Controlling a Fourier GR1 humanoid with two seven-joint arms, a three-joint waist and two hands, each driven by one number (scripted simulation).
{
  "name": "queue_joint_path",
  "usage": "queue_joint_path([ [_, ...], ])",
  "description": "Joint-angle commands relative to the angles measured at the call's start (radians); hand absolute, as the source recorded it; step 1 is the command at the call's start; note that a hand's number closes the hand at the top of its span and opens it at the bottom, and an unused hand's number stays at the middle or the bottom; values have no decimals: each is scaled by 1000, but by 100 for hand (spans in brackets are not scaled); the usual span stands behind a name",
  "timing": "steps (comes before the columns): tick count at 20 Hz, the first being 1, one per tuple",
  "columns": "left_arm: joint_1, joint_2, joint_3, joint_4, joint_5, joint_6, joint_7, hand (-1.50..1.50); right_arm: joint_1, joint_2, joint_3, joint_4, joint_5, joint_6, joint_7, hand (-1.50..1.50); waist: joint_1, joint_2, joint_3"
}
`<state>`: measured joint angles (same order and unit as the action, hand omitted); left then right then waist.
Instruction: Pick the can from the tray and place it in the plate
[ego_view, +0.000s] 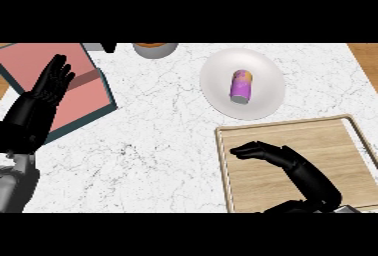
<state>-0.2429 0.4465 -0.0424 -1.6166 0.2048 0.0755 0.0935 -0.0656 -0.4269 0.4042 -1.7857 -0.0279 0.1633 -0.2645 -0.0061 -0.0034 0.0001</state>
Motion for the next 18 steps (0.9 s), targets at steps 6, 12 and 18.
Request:
queue_joint_path([
  [6,-24,-40,1,31,-39,-2,-18,0,-99,-196,-257,-148,-59,99,132,-150,-4,2,-1],
  [12,3,-33,-10,-17,-30,-15,21,0,-162,-438,-253,-208,89,217,376,-150,3,-3,-4],
  [18,-32,-19,14,3,-31,-29,12,0,-212,-588,-187,-278,46,440,608,-150,5,-1,-4],
])
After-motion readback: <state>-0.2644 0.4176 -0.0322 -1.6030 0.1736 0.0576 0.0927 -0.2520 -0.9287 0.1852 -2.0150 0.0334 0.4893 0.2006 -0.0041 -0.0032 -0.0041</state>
